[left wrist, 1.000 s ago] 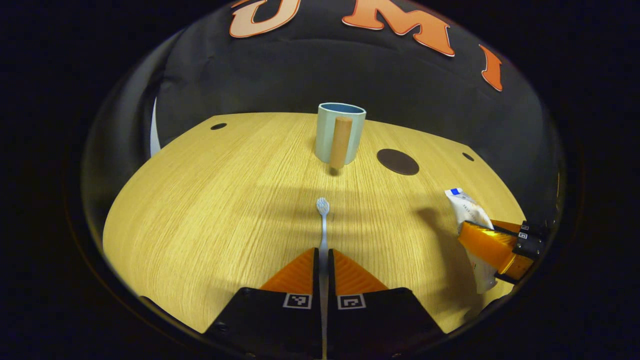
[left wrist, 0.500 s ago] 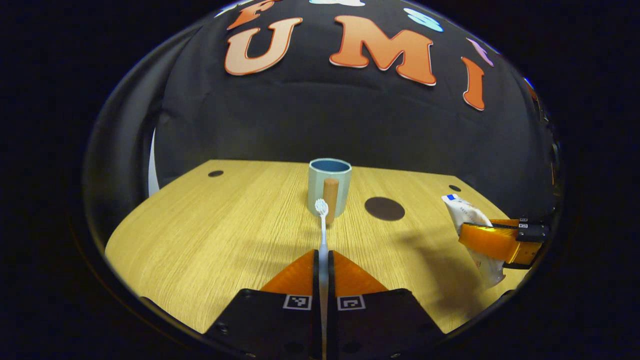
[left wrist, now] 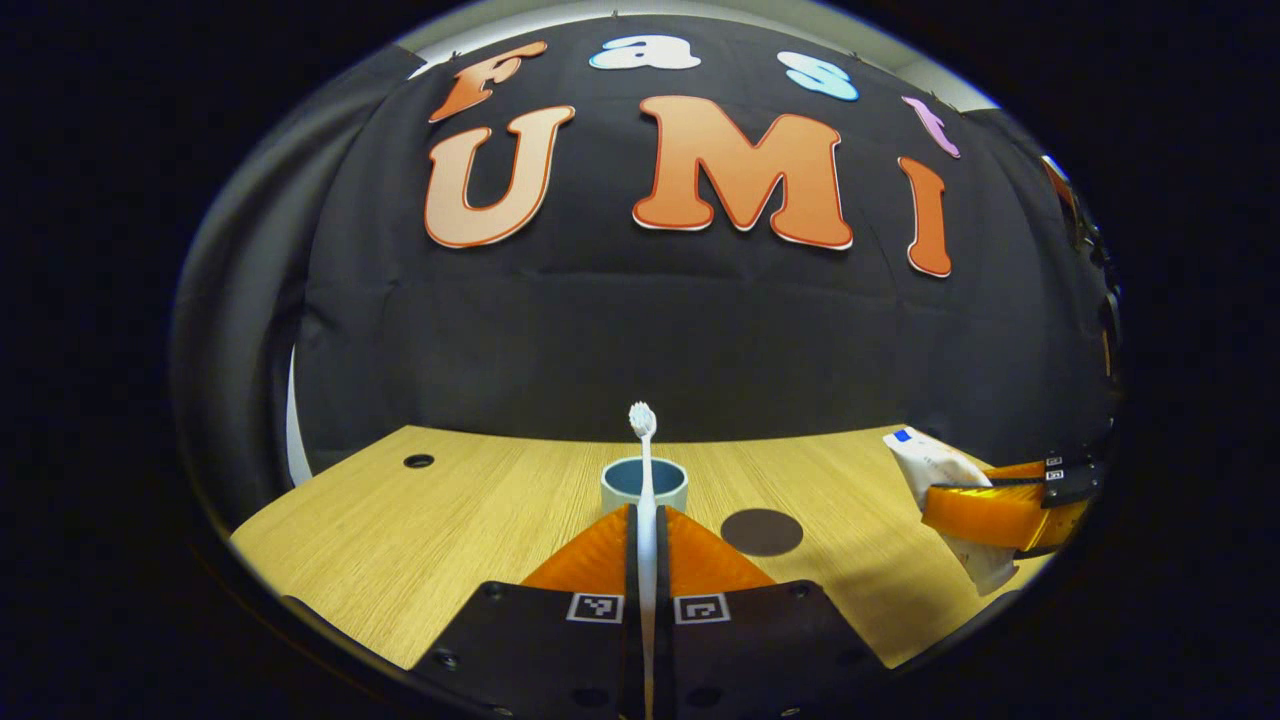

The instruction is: Put the toothbrush and toothpaste on the desktop into the cup, then pick up the cup and place it on the coaster on the desktop.

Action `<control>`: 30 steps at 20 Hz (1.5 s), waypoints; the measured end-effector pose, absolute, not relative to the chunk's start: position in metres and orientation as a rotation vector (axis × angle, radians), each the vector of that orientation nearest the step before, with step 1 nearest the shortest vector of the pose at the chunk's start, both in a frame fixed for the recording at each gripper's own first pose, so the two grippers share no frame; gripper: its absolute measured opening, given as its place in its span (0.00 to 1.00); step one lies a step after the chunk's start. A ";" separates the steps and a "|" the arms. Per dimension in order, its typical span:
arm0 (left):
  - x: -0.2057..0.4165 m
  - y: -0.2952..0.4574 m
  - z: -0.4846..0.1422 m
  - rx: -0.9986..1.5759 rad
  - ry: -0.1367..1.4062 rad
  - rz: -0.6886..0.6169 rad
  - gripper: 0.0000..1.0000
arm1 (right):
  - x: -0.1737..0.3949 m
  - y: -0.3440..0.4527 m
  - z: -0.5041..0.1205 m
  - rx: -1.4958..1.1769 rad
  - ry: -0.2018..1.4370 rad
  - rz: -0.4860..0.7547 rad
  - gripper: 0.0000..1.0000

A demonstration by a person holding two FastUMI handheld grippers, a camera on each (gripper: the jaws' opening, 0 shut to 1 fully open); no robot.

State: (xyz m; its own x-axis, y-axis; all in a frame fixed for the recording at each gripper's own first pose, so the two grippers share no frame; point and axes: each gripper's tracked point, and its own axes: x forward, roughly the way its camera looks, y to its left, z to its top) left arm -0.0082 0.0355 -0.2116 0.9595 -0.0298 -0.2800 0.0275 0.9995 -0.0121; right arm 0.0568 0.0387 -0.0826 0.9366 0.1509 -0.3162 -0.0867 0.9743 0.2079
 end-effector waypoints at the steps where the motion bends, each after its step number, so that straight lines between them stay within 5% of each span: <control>1: 0.003 0.035 -0.203 -0.010 0.263 -0.033 0.04 | 0.058 0.035 -0.079 0.200 0.327 0.118 0.10; 16: 0.127 0.039 -0.145 -0.005 0.033 -0.108 0.04 | 0.097 -0.028 -0.052 0.237 0.220 0.007 0.10; 30: 0.174 0.018 -0.230 0.029 0.130 -0.229 0.04 | 0.122 -0.018 -0.055 0.209 0.218 0.024 0.10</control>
State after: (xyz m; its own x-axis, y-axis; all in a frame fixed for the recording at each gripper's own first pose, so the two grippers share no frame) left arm 0.1740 0.0181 -0.2303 0.9655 -0.2244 -0.1319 0.2282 0.9735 0.0143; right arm 0.1224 -0.0176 -0.0553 0.9760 0.0465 -0.2126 -0.0011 0.9780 0.2088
